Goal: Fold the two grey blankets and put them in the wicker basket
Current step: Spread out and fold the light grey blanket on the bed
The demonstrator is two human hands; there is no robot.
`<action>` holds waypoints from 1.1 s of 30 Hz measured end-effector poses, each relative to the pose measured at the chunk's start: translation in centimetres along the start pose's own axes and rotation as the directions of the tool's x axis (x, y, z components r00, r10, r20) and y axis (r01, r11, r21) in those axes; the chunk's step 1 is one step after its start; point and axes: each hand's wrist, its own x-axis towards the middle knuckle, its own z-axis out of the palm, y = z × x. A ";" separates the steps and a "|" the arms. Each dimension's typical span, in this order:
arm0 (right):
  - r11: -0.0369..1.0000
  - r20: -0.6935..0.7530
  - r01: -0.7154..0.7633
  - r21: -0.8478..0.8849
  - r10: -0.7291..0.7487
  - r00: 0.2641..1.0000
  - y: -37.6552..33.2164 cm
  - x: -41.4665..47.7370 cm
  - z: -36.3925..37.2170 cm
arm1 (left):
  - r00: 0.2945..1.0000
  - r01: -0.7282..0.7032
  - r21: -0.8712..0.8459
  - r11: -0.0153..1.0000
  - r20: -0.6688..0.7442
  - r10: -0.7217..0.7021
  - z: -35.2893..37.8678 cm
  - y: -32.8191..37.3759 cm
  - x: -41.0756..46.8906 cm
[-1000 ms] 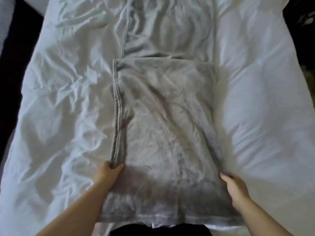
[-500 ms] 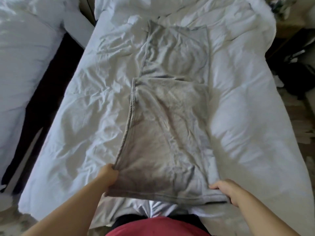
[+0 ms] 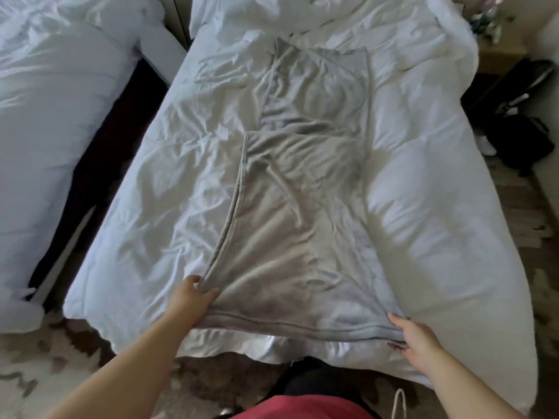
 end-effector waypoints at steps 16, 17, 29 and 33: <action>0.968 -0.129 -0.021 0.249 0.055 0.990 23.9 -15.8 -3.9 | 0.999 -0.043 0.279 0.959 0.021 0.039 -3.9 -21.2 -10.0; 0.965 -0.124 -0.021 0.260 0.055 0.991 24.6 -16.7 -4.1 | 0.999 -0.050 0.254 0.966 0.003 0.051 -4.0 -21.6 -10.8; 0.765 -0.231 0.425 0.484 -0.357 0.905 15.1 -25.5 -10.5 | 0.988 -0.142 -0.698 0.702 -0.057 0.144 -10.2 -15.8 -20.2; 0.782 -0.168 0.322 0.534 -0.275 0.947 19.4 -25.0 -12.4 | 0.998 -0.064 -0.687 0.724 -0.037 0.053 -8.7 -18.8 -22.2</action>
